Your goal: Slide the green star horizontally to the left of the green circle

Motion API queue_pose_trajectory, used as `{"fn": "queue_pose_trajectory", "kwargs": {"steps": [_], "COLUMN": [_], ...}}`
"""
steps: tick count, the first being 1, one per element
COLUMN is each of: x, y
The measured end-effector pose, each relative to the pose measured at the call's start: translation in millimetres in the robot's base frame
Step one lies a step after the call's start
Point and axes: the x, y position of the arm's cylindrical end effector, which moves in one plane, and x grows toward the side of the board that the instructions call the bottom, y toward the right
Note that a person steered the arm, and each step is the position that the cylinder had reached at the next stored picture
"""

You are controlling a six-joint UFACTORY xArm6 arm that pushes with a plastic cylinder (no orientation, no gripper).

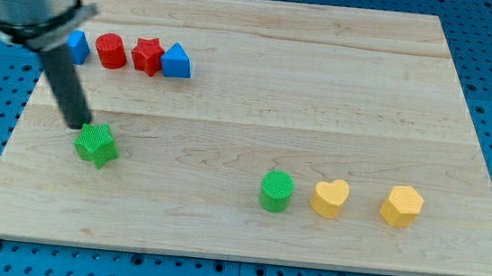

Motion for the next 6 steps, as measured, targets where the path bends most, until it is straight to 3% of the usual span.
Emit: {"fn": "queue_pose_trajectory", "kwargs": {"steps": [1,2,3,5,6], "x": [12.5,19.4,46.6,64.0,69.0], "y": [8.2,80.5,101.5,53.4,79.6]}}
